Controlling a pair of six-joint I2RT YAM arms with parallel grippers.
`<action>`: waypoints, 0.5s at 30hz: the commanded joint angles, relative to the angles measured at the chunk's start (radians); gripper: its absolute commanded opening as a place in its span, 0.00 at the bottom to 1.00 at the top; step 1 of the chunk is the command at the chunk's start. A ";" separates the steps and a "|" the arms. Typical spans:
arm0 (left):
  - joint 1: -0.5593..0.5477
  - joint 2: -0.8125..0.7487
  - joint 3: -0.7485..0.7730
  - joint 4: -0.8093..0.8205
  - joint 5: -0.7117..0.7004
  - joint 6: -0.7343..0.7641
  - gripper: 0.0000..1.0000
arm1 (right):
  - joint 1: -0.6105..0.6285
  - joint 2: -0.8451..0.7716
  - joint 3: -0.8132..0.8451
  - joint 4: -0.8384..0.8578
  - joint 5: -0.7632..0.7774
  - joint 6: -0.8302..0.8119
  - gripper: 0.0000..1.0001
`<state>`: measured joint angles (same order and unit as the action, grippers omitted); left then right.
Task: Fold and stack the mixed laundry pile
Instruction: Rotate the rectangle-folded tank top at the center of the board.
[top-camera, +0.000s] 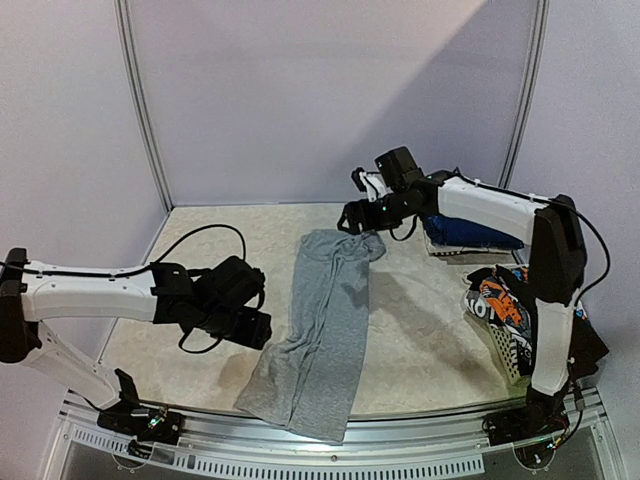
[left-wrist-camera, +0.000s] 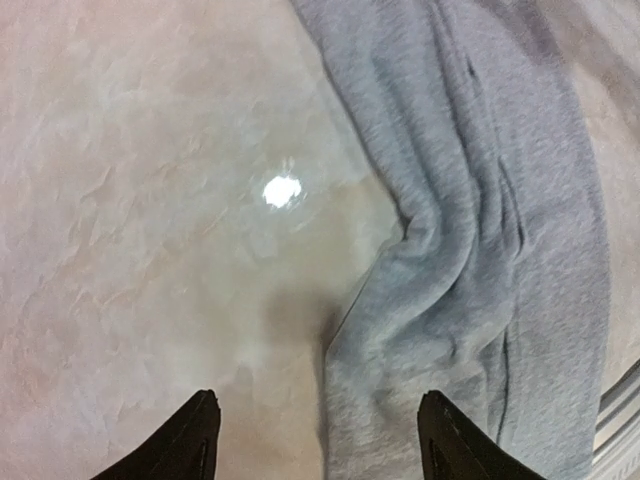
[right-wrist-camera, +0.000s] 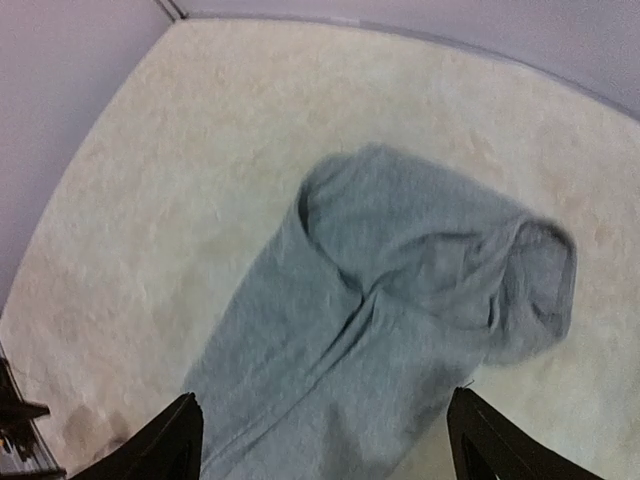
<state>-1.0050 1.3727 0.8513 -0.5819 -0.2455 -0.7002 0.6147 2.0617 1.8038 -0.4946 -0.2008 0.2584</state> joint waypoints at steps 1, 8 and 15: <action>-0.042 -0.081 -0.072 -0.162 0.010 -0.028 0.66 | 0.123 -0.222 -0.313 0.025 0.192 0.120 0.86; -0.096 -0.228 -0.195 -0.210 0.082 -0.089 0.52 | 0.363 -0.512 -0.726 0.064 0.227 0.380 0.85; -0.135 -0.281 -0.316 -0.122 0.177 -0.130 0.46 | 0.556 -0.524 -0.843 0.014 0.269 0.521 0.80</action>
<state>-1.1091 1.0985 0.5877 -0.7460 -0.1402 -0.7959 1.1217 1.5379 1.0119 -0.4603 0.0154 0.6502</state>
